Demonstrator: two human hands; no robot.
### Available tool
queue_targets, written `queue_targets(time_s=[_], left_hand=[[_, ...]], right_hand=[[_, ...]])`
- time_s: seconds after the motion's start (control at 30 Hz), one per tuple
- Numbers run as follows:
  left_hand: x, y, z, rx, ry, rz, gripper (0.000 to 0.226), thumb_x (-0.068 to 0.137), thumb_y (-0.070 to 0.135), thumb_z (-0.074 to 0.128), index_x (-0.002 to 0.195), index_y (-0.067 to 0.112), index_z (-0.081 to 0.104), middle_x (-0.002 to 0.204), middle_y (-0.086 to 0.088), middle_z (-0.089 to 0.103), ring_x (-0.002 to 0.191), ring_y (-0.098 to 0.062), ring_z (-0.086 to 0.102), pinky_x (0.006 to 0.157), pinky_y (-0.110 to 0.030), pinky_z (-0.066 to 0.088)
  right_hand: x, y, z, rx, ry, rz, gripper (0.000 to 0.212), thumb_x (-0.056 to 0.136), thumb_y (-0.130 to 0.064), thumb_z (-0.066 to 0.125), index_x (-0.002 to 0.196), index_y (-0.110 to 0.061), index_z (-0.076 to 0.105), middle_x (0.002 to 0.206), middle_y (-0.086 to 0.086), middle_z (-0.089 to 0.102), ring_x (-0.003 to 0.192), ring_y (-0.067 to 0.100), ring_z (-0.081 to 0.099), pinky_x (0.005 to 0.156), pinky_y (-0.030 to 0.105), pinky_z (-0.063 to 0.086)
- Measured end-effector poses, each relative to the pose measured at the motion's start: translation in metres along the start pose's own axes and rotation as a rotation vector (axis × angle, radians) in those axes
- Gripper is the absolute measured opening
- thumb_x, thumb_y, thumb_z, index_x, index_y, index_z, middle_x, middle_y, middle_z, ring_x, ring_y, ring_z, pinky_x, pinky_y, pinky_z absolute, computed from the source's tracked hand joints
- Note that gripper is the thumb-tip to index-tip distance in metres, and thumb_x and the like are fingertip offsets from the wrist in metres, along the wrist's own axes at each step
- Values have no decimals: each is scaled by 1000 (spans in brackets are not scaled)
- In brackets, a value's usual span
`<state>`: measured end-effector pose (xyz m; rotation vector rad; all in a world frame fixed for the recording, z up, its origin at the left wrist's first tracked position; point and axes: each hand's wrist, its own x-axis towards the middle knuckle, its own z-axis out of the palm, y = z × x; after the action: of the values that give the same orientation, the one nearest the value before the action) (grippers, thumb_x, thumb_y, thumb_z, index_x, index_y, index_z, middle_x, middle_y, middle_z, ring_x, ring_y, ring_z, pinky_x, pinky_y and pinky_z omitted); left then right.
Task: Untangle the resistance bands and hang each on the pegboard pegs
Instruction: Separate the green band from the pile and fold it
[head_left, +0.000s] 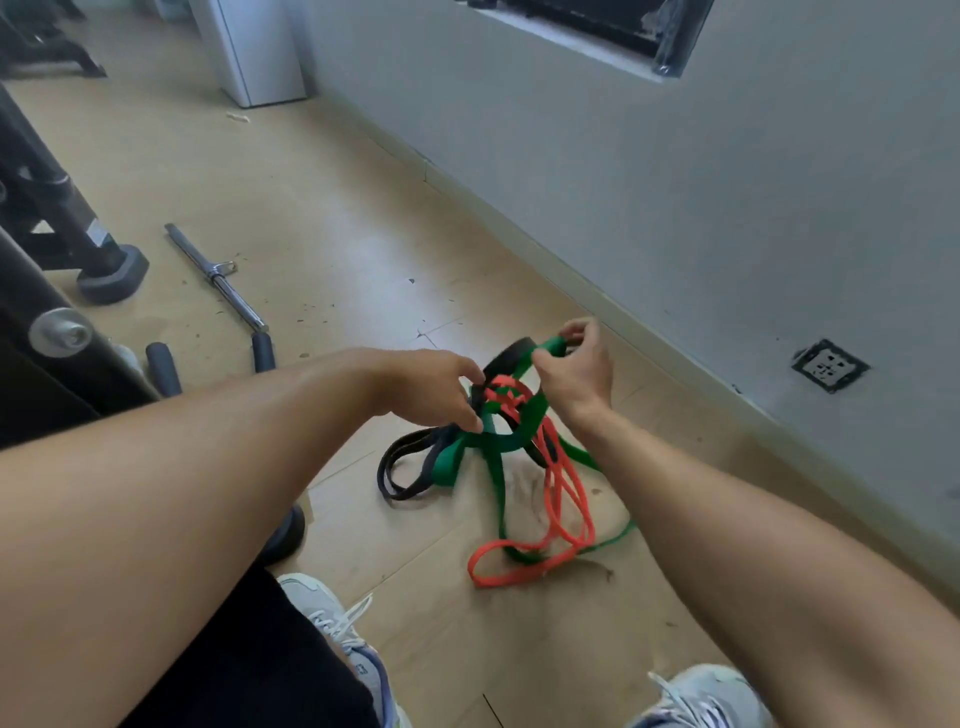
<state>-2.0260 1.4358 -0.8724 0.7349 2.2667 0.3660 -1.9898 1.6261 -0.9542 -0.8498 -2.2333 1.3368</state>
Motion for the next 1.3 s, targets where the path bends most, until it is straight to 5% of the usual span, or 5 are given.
queue_targets(time_s=[0.3, 0.53, 0.9, 1.17, 1.3], left_hand=[[0, 21, -15, -438, 586, 164, 125, 65, 56, 89, 160, 35, 10, 162, 0, 33, 146, -22, 36, 116, -52, 38], [-7, 52, -1, -609, 342, 271, 21, 102, 23, 60, 117, 10, 64, 110, -5, 74, 99, -19, 71, 81, -37, 62], [-28, 71, -24, -1358, 440, 381, 21, 106, 13, 48, 118, -1, 57, 111, -18, 73, 99, -34, 74, 73, -42, 64], [-17, 40, -43, -1748, 486, 112, 23, 106, 23, 51, 107, 0, 53, 107, -26, 66, 85, -33, 75, 69, -42, 64], [-16, 1, -39, -1376, 167, -195, 77, 101, 62, 41, 119, -11, 55, 116, -29, 69, 100, -43, 72, 77, -44, 63]], right_hand=[[-27, -166, -98, 57, -114, -660, 35, 84, -9, 77, 107, -17, 52, 100, -2, 62, 74, 10, 59, 66, 16, 54], [-47, -142, -98, 232, -258, -539, 47, 79, -9, 87, 116, -20, 61, 110, 1, 68, 86, 18, 70, 79, 33, 62], [-42, -29, -81, -205, -741, -185, 102, 58, -70, 87, 147, -39, 46, 143, -12, 58, 132, 5, 54, 116, 40, 43], [-21, -19, -66, -194, -562, -85, 36, 78, -42, 88, 93, -19, 64, 85, 0, 73, 83, 20, 73, 86, 40, 60], [-18, -55, -84, -218, -288, -242, 36, 79, -39, 88, 97, -19, 63, 82, -7, 65, 72, 10, 64, 64, 22, 50]])
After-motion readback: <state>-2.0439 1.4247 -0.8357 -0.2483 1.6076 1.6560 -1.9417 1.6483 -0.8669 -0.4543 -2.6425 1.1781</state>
